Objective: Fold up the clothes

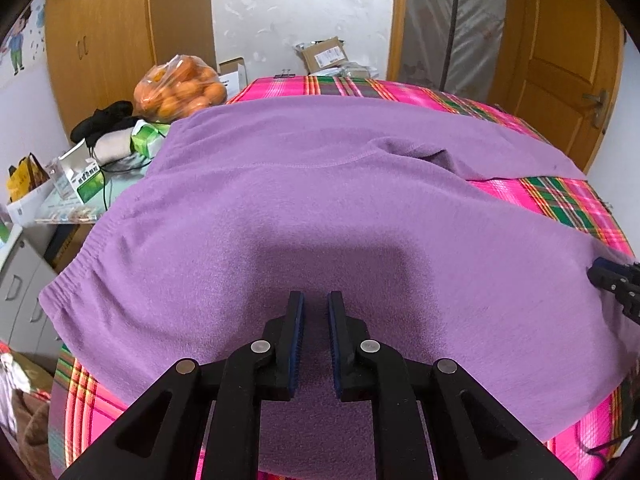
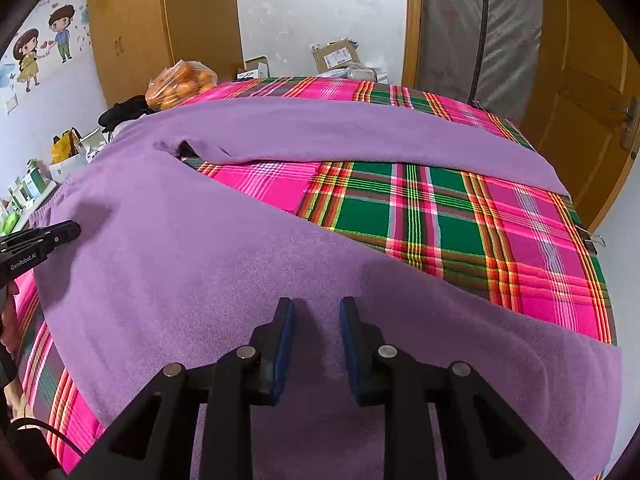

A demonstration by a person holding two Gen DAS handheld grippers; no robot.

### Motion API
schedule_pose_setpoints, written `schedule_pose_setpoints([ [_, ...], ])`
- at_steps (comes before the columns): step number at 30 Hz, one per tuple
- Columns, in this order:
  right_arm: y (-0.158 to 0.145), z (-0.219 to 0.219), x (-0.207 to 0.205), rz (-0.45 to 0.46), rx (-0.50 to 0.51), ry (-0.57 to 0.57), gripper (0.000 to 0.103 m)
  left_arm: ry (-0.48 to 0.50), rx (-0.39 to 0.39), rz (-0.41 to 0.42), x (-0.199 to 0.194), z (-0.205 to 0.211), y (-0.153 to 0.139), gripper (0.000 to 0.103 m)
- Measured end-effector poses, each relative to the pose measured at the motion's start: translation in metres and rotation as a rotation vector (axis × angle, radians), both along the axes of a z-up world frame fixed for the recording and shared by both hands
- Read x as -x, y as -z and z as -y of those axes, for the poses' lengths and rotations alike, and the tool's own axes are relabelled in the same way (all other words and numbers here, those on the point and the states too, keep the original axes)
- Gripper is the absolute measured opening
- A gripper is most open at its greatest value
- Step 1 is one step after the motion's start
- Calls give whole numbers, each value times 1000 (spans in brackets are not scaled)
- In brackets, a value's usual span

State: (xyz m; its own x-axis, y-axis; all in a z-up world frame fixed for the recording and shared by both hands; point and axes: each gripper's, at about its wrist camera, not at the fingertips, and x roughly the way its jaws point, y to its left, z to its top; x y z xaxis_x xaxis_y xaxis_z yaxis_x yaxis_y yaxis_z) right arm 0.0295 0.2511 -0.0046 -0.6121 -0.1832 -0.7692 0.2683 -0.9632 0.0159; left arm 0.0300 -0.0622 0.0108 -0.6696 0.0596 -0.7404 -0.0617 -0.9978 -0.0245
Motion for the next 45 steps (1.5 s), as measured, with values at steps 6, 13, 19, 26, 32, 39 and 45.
schedule_pose_setpoints([
  [6,0,0,0,0,0,0,24,-5,17,-2,-1,-3,1,13],
  [13,1,0,0,-1,-4,-1,25,-6,18,-2,-1,-3,1,13],
  [19,1,0,0,0,-2,0,25,-13,44,-6,-2,-8,1,14],
  [26,1,0,1,0,-3,-1,25,-16,38,-11,-4,-7,2,15],
  [32,1,0,0,0,-4,-1,25,-16,26,-12,-4,-4,2,15],
  [39,1,1,0,-1,-9,-1,25,-26,27,-9,-2,-5,1,15],
  [45,2,0,0,2,1,1,25,-58,22,12,8,0,-2,15],
])
